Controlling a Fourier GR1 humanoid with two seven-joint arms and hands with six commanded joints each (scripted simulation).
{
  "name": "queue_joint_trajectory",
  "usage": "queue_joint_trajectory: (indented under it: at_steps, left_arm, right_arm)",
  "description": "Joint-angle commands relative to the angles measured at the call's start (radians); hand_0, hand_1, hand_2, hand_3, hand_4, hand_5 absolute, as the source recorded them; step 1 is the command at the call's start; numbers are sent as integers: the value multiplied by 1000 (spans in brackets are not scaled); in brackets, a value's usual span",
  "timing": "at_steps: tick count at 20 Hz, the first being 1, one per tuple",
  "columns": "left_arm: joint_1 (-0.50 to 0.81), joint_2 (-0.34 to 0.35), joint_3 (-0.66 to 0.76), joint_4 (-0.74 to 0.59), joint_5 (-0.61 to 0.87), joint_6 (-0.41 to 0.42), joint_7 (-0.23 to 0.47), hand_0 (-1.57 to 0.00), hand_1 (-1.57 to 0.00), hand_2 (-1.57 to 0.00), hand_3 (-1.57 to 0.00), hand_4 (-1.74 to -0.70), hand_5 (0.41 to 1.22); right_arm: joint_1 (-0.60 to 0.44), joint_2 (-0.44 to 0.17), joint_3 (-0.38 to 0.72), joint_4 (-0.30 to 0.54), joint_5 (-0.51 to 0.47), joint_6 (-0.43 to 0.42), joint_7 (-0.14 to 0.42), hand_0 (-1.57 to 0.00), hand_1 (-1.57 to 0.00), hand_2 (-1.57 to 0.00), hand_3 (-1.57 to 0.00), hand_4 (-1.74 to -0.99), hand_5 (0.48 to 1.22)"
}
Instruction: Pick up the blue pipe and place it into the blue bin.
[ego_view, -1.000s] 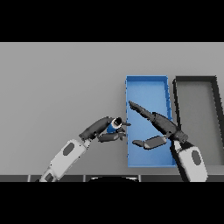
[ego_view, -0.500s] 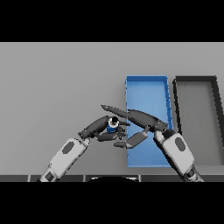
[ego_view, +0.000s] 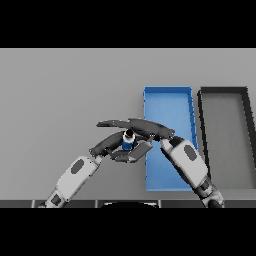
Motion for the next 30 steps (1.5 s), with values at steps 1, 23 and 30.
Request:
queue_joint_trajectory:
  at_steps: [1,23,30]
  left_arm:
    - [-15,16,-10,6,-49,21,39,-1236,-1120,-1093,-920,-1613,1221]
    - [-21,53,-35,5,-72,-40,-35,-501,-410,-419,-170,-1110,1184]
    - [-16,61,-22,10,-127,2,22,-104,-85,-87,-35,-836,754]
  right_arm:
    - [-11,1,3,12,10,8,3,-278,-313,-329,-228,-1352,528]
    - [71,136,-27,-48,51,81,34,-1561,-1561,-1561,-1558,-1482,1206]
    - [77,206,-59,-58,70,98,35,-1569,-1569,-1569,-1568,-1485,1218]
